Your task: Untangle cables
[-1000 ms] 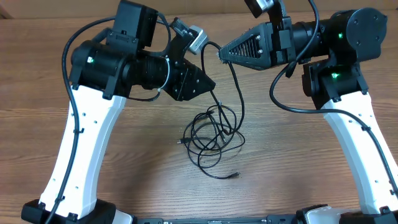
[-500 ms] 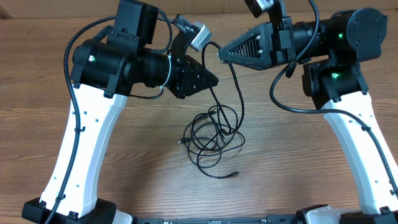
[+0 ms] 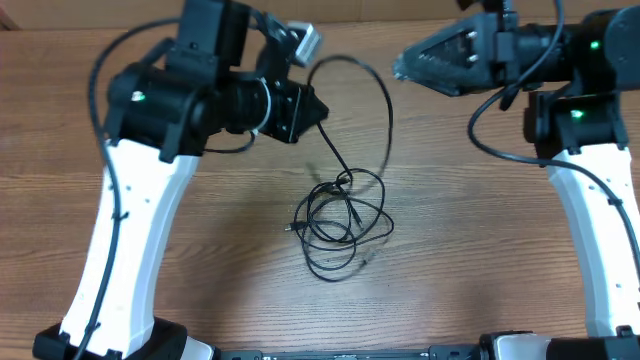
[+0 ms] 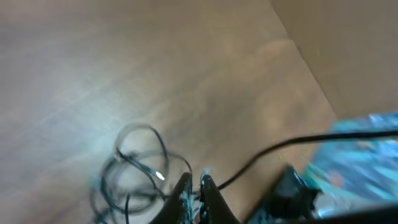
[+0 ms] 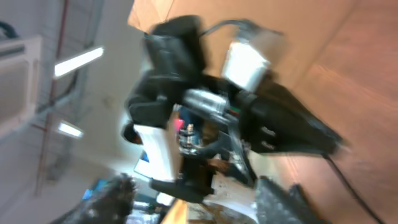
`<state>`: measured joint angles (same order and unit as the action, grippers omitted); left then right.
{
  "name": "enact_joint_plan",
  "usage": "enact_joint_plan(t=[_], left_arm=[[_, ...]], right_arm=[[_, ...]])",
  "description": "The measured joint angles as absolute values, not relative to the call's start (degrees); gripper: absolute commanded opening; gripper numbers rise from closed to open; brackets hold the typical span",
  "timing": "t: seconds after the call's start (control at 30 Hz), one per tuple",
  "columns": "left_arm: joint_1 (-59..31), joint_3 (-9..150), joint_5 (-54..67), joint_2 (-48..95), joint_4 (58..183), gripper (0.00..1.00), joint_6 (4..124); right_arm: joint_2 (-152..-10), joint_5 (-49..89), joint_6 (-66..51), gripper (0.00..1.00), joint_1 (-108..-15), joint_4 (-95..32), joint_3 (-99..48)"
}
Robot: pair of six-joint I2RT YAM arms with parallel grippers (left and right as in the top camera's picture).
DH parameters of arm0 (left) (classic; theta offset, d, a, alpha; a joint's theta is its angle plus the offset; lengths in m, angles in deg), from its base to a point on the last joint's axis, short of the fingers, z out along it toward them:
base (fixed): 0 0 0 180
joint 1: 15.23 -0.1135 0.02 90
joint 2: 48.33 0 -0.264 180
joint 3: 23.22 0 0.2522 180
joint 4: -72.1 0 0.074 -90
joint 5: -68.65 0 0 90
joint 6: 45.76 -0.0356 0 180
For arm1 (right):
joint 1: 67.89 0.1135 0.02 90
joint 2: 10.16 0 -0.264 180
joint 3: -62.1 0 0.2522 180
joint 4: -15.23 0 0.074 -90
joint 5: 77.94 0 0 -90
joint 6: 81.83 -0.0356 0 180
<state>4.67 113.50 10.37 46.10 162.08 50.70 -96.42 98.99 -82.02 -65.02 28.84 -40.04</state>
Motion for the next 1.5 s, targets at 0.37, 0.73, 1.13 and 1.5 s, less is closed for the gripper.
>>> enact_joint_plan(t=[0.37, 0.73, 1.13, 1.5], left_arm=[[4.7, 137.2, 7.1, 45.3, 158.0, 0.04, 56.8], [4.7, 141.1, -1.7, 44.6, 154.9, 0.04, 67.6], [4.7, 141.2, -31.8, 49.5, 170.5, 0.04, 69.4], [2.5, 141.0, -33.1, 57.3, 182.6, 0.04, 67.7]], right_arm=[[-96.4, 99.8, -79.3, 1.0, -69.7, 28.8, -39.6], [-96.4, 100.1, -73.7, 1.0, -64.8, 27.9, -33.9], [-96.4, 99.4, -55.5, 1.0, -60.2, 14.1, -28.7], [-96.4, 68.6, -24.2, 1.0, -49.2, -30.8, -26.6]])
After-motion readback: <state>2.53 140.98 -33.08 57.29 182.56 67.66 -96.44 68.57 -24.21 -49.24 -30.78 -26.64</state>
